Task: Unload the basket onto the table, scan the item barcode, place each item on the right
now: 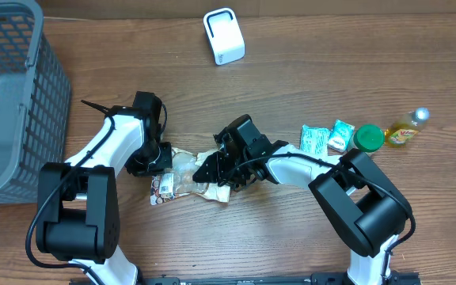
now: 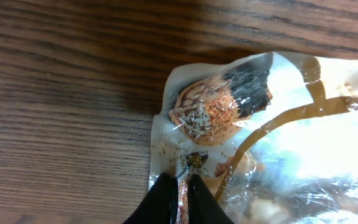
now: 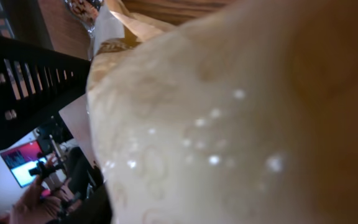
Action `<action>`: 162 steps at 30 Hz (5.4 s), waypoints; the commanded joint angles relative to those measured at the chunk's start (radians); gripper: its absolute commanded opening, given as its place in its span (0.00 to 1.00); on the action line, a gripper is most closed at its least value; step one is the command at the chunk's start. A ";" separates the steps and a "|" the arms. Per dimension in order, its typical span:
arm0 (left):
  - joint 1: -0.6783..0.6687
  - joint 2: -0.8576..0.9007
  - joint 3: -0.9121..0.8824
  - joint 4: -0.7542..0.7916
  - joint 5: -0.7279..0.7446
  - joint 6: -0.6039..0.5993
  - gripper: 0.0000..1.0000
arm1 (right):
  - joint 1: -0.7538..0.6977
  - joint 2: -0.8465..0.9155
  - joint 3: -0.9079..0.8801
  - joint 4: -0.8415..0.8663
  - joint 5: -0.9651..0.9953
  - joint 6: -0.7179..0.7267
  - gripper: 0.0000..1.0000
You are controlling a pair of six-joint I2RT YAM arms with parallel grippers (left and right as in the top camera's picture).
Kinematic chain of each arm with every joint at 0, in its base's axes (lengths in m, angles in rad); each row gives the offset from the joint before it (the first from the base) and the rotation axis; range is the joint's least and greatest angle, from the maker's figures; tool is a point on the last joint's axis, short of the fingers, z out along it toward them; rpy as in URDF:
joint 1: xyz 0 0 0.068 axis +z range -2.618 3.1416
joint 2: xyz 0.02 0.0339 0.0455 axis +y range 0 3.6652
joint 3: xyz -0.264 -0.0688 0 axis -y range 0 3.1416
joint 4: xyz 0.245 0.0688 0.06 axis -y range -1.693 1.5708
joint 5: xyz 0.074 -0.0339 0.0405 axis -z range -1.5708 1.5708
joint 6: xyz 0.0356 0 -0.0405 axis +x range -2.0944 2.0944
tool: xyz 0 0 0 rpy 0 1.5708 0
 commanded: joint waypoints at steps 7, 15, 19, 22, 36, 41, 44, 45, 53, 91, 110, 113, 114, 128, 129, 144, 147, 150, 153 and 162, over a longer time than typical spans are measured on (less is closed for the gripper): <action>0.005 -0.027 0.121 -0.065 0.002 0.006 0.21 | 0.004 0.012 -0.010 0.004 -0.013 -0.045 0.31; 0.031 -0.093 0.445 -0.154 0.005 0.010 0.25 | -0.009 -0.110 0.008 0.006 -0.013 -0.152 0.29; 0.053 -0.109 0.597 -0.183 -0.011 0.021 0.27 | -0.053 -0.187 0.008 -0.002 -0.066 -0.191 0.26; 0.079 -0.111 0.673 -0.200 -0.068 0.020 0.29 | -0.116 -0.250 0.008 -0.002 -0.143 -0.201 0.18; 0.234 -0.109 0.696 -0.246 -0.136 0.028 1.00 | -0.333 -0.523 0.008 -0.133 -0.382 -0.480 0.14; 0.234 -0.109 0.696 -0.248 -0.135 0.027 1.00 | -0.337 -0.562 0.008 -0.183 -0.370 -0.515 0.13; 0.233 -0.109 0.696 -0.247 -0.128 0.027 1.00 | -0.337 -0.563 0.008 -0.190 -0.366 -0.534 0.12; 0.234 -0.109 0.696 -0.247 -0.128 0.027 1.00 | -0.337 -0.563 0.008 -0.190 -0.360 -0.534 0.12; 0.234 -0.109 0.696 -0.247 -0.128 0.027 1.00 | -0.338 -0.562 0.200 -0.326 -0.237 -0.598 0.12; 0.234 -0.109 0.696 -0.245 -0.128 0.027 1.00 | -0.214 0.232 1.144 -0.237 1.047 -1.535 0.13; 0.234 -0.109 0.696 -0.245 -0.128 0.027 1.00 | -0.163 0.409 1.144 -0.144 1.157 -1.535 0.11; 0.234 -0.109 0.696 -0.245 -0.128 0.027 1.00 | -0.151 0.410 1.144 -0.164 1.157 -1.535 0.11; 0.234 -0.109 0.696 -0.245 -0.128 0.027 1.00 | -0.148 0.410 1.144 -0.172 1.156 -1.535 0.11; 0.234 -0.109 0.696 -0.245 -0.128 0.027 1.00 | -0.114 0.411 1.144 -0.306 1.056 -1.520 0.11; 0.233 -0.109 0.696 -0.245 -0.128 0.027 1.00 | -0.113 0.411 1.144 -0.305 1.049 -1.510 0.10; 0.234 -0.109 0.696 -0.245 -0.128 0.027 1.00 | -0.120 0.402 1.144 -0.260 1.016 -1.390 0.10; 0.234 -0.109 0.696 -0.245 -0.128 0.027 1.00 | -0.124 0.376 1.144 -0.259 1.016 -1.371 0.10; 0.234 -0.109 0.696 -0.245 -0.128 0.027 1.00 | -0.133 0.329 1.144 -0.262 1.007 -1.276 0.10; 0.234 -0.109 0.696 -0.245 -0.128 0.027 0.99 | -0.144 0.271 1.144 -0.300 0.996 -1.226 0.10; 0.234 -0.109 0.696 -0.245 -0.128 0.027 1.00 | -0.166 0.043 1.144 -0.694 0.921 -0.989 0.10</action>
